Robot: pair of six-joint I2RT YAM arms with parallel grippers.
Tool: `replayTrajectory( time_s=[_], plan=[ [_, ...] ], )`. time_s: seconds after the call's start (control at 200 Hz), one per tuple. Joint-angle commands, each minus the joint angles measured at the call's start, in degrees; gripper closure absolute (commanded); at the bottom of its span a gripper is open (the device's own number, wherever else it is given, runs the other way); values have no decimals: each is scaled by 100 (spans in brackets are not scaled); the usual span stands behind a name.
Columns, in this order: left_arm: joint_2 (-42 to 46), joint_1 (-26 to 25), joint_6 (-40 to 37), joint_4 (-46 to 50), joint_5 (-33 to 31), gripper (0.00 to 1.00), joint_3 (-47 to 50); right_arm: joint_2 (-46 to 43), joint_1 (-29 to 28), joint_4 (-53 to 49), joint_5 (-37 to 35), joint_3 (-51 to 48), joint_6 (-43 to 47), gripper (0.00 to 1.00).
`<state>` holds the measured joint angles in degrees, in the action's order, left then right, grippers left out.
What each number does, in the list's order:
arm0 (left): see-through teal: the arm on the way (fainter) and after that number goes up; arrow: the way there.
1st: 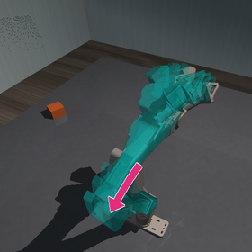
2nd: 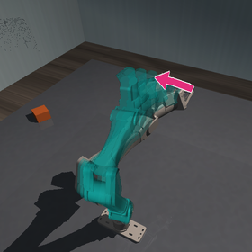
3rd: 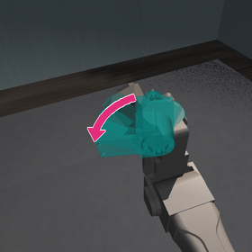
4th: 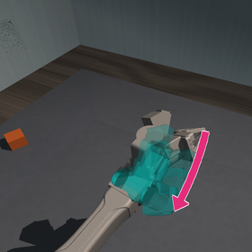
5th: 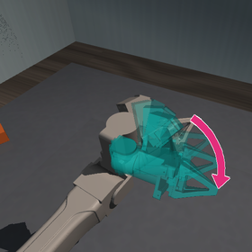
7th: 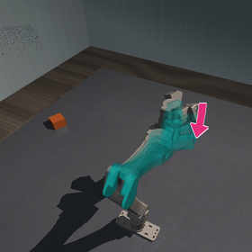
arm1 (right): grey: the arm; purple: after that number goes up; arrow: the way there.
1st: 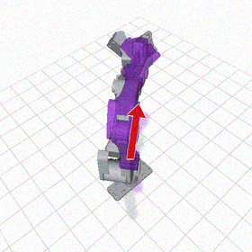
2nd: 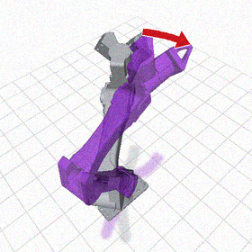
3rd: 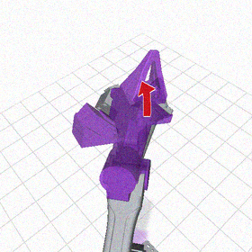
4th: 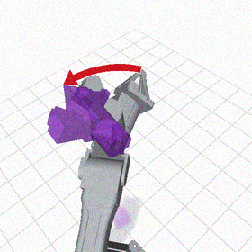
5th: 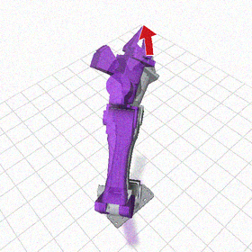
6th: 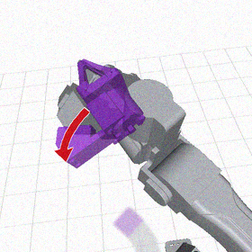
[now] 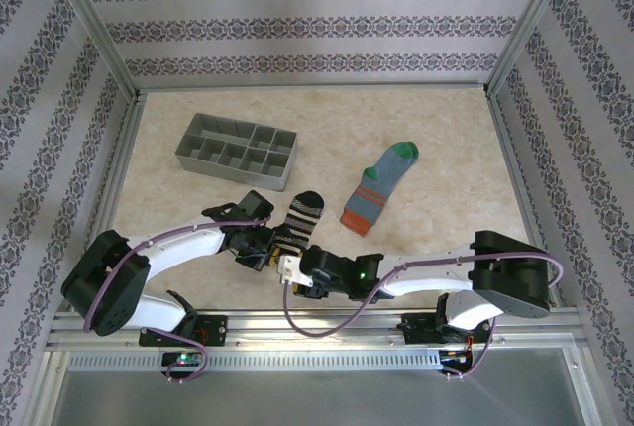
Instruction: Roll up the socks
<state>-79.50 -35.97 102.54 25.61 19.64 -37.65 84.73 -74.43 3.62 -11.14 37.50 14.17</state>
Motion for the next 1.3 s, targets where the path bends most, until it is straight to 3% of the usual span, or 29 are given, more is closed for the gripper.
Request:
replayTrajectory(
  time_s=[0.0, 0.325, 0.38, 0.485, 0.63, 0.754, 0.884, 1.009, 1.159, 1.294],
  plan=[
    [-233, -86, 117, 904, -19, 100, 31, 369, -112, 279, -1145, 295, 339, 44],
    [-188, -68, 163, 799, -21, 100, 130, 1166, -77, 298, -1145, 783, 703, 53],
    [-182, -68, 175, 780, -19, 100, 135, 1290, -10, 284, -1105, 824, 605, 59],
    [-132, -62, 187, 681, -18, 100, 178, 1448, 160, 52, -894, 970, 350, 82],
    [116, -4, 170, 531, -108, 100, 262, 1630, 517, -709, -249, 1126, -290, 97],
    [438, 64, 238, 283, -128, 89, 454, 1628, 765, -950, 445, 927, -640, 100],
    [766, 186, 184, 114, -125, 62, 594, 1638, 1180, -1050, 1426, 740, -941, 100],
    [1127, 340, 45, 87, -244, 44, 652, 1797, 1578, -1198, 2323, 736, -1077, 100],
    [1543, 468, -173, -170, -388, 36, 798, 1966, 1953, -1408, 2908, 821, -1179, 100],
    [1822, 476, -463, -742, -384, 36, 1029, 2172, 2307, -1655, 3474, 1046, -1291, 100]
  ],
)
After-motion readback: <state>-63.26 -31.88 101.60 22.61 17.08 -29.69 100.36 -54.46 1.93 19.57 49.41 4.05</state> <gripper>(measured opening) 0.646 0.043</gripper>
